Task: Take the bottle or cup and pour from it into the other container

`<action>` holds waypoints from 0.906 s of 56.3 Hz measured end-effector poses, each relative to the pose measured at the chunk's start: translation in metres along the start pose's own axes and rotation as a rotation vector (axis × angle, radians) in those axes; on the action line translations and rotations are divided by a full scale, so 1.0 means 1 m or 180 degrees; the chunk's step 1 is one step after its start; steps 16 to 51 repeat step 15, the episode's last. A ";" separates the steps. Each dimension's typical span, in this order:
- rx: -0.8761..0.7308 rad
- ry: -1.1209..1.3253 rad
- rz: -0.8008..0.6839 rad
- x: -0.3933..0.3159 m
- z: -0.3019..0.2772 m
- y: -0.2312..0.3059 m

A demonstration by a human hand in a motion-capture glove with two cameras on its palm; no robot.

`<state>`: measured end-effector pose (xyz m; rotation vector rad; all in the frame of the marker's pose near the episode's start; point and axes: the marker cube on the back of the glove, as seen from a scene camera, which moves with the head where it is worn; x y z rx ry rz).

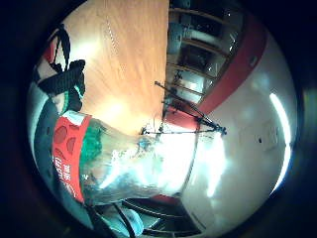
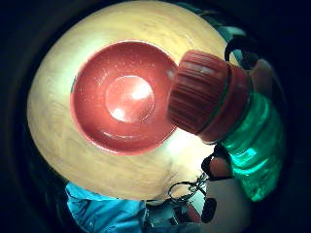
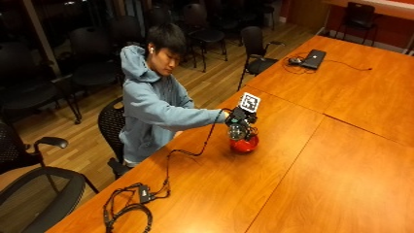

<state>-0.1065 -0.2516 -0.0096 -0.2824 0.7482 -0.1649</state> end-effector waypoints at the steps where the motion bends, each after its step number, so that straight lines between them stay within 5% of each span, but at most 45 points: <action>1: -0.0021 0.0024 0.0025 0.001 0.000 0.000; 51: 0.0083 -0.0206 -0.0064 -0.004 0.000 0.000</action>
